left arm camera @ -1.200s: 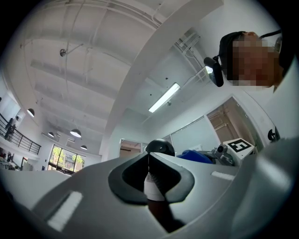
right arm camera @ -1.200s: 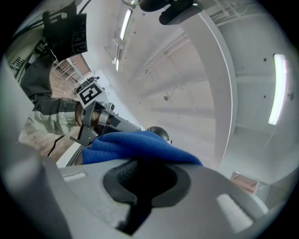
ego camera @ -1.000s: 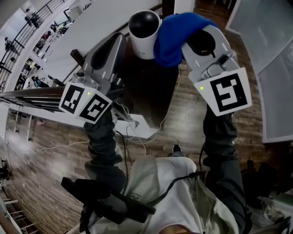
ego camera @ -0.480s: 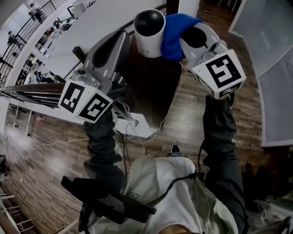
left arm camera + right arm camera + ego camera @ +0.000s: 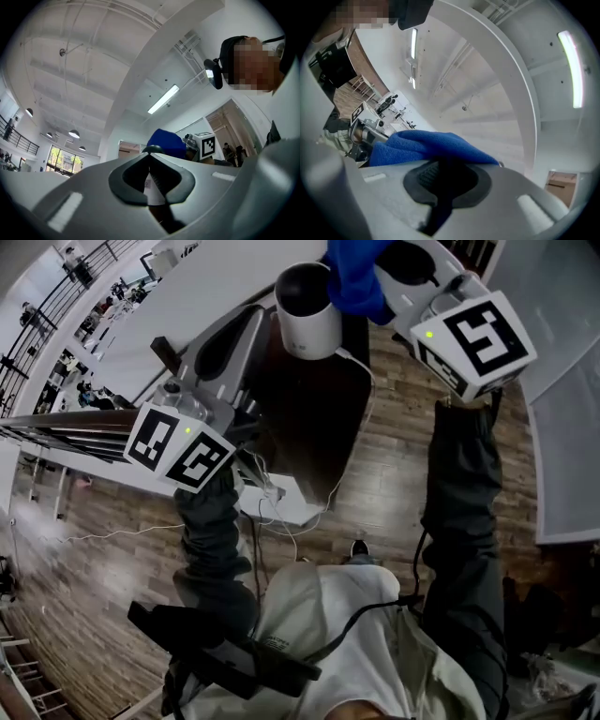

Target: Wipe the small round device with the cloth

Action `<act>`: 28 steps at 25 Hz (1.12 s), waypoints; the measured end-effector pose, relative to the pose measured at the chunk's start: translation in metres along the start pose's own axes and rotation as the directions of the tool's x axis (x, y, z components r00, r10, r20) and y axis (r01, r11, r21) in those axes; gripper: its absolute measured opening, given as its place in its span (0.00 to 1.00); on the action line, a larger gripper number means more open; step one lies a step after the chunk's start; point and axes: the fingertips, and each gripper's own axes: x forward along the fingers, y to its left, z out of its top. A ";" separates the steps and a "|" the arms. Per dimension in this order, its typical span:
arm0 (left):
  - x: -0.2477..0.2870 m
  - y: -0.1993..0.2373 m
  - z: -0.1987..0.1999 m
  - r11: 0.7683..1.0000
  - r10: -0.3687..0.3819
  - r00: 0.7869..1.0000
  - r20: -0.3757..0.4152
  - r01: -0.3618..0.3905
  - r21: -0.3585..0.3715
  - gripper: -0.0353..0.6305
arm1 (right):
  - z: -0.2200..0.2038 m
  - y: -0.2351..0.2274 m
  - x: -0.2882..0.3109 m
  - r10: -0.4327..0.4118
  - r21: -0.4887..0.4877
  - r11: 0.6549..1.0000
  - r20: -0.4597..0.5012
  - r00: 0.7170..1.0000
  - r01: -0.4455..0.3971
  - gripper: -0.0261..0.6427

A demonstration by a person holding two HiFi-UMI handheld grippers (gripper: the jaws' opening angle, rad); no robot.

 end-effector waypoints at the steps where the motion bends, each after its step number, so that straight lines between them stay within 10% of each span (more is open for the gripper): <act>1: 0.000 -0.001 0.000 1.000 0.000 1.000 -0.001 0.000 0.002 0.04 | 0.006 0.001 0.005 0.020 -0.021 1.000 0.008 1.000 -0.019 0.07; 8: -0.006 -0.002 0.003 1.000 0.002 1.000 -0.001 -0.002 0.004 0.04 | -0.013 0.005 0.016 0.103 0.180 0.977 0.078 0.992 -0.116 0.07; 13: -0.008 -0.001 0.005 1.000 0.012 1.000 0.004 -0.012 0.000 0.04 | -0.077 0.035 0.011 0.212 0.266 0.946 -0.070 0.975 -0.187 0.07; 16: -0.008 -0.002 0.006 1.000 0.016 1.000 0.000 -0.016 0.004 0.04 | -0.085 0.036 0.001 0.144 0.197 0.973 -0.095 0.985 -0.124 0.07; 19: -0.009 -0.005 0.008 1.000 0.015 1.000 -0.002 -0.015 0.011 0.04 | -0.043 0.008 -0.011 -0.098 -0.083 0.992 -0.077 0.992 0.091 0.07; 24: -0.013 0.001 0.007 0.999 0.035 0.999 0.007 -0.035 -0.011 0.04 | 0.046 0.026 0.001 -0.187 -0.571 0.810 -0.040 0.982 0.131 0.07; 28: -0.025 0.003 0.002 0.999 0.049 0.999 0.001 -0.049 -0.015 0.04 | 0.038 0.076 0.015 -0.192 -0.836 0.547 -0.081 0.978 0.038 0.07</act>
